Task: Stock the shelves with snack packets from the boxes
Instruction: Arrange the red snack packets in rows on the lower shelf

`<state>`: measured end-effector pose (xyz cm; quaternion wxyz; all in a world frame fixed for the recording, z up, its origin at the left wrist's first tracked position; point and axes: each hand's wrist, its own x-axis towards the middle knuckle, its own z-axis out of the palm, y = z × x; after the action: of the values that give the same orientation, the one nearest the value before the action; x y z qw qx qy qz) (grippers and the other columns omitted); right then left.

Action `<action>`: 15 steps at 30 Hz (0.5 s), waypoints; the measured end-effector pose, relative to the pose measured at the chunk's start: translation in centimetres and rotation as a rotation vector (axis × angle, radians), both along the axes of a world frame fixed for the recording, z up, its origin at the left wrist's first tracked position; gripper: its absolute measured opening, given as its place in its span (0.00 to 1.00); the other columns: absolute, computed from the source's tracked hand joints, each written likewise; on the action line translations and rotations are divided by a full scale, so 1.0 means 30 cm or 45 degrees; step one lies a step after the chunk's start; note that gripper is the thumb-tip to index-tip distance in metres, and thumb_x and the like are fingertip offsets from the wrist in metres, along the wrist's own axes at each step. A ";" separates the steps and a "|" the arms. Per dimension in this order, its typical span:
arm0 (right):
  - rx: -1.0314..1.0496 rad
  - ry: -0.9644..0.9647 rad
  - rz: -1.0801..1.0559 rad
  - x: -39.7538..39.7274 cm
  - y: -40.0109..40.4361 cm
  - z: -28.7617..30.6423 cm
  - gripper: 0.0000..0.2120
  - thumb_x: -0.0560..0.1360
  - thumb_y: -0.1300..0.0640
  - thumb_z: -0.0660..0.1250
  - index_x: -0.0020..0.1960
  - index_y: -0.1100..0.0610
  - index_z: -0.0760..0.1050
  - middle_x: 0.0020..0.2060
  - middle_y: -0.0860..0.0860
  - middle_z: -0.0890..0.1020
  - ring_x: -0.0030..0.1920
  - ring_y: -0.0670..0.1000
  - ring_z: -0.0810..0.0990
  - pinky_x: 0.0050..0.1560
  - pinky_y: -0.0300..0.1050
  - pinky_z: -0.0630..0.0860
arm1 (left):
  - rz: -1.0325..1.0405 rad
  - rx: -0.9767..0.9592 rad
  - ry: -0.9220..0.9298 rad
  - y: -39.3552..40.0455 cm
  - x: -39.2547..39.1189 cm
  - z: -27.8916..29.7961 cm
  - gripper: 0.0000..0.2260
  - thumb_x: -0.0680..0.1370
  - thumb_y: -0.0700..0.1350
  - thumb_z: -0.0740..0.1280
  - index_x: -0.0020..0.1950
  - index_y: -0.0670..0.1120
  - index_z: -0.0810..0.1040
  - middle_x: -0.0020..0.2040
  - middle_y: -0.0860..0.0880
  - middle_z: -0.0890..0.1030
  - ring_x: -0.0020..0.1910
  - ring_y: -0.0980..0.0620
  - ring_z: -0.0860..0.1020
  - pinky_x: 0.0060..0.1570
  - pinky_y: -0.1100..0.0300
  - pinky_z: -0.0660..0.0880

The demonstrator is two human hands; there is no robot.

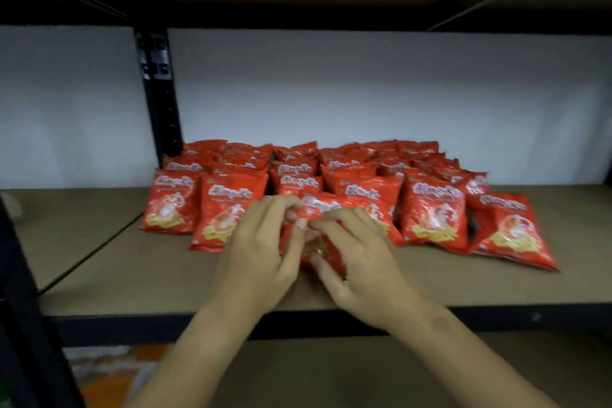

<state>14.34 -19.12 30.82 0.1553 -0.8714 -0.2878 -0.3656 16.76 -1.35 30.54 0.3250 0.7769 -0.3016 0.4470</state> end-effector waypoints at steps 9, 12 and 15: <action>0.124 0.086 -0.270 -0.397 -0.581 -0.172 0.08 0.75 0.58 0.70 0.53 0.59 0.80 0.47 0.51 0.79 0.49 0.51 0.77 0.50 0.43 0.74 | -0.555 0.059 0.182 -0.581 -0.280 -0.190 0.03 0.81 0.40 0.66 0.53 0.43 0.78 0.46 0.51 0.77 0.46 0.53 0.76 0.47 0.62 0.72; 0.106 0.241 -0.425 -0.501 -0.739 -0.304 0.07 0.75 0.56 0.70 0.52 0.57 0.80 0.45 0.49 0.79 0.47 0.49 0.77 0.49 0.42 0.74 | -0.670 0.178 0.397 -0.740 -0.318 -0.353 0.02 0.80 0.41 0.66 0.51 0.46 0.77 0.45 0.53 0.78 0.45 0.53 0.77 0.46 0.57 0.74; 0.101 0.508 -0.608 -0.575 -0.876 -0.469 0.08 0.73 0.52 0.69 0.51 0.52 0.79 0.43 0.45 0.78 0.47 0.47 0.77 0.48 0.46 0.75 | -0.677 0.349 0.741 -0.868 -0.321 -0.562 0.02 0.77 0.42 0.67 0.49 0.49 0.77 0.43 0.53 0.80 0.43 0.53 0.79 0.45 0.54 0.77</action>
<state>-2.92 -45.40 16.76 0.1523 -0.9622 -0.0244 -0.2246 7.13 -27.39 13.69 0.3944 0.8019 -0.4440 0.0651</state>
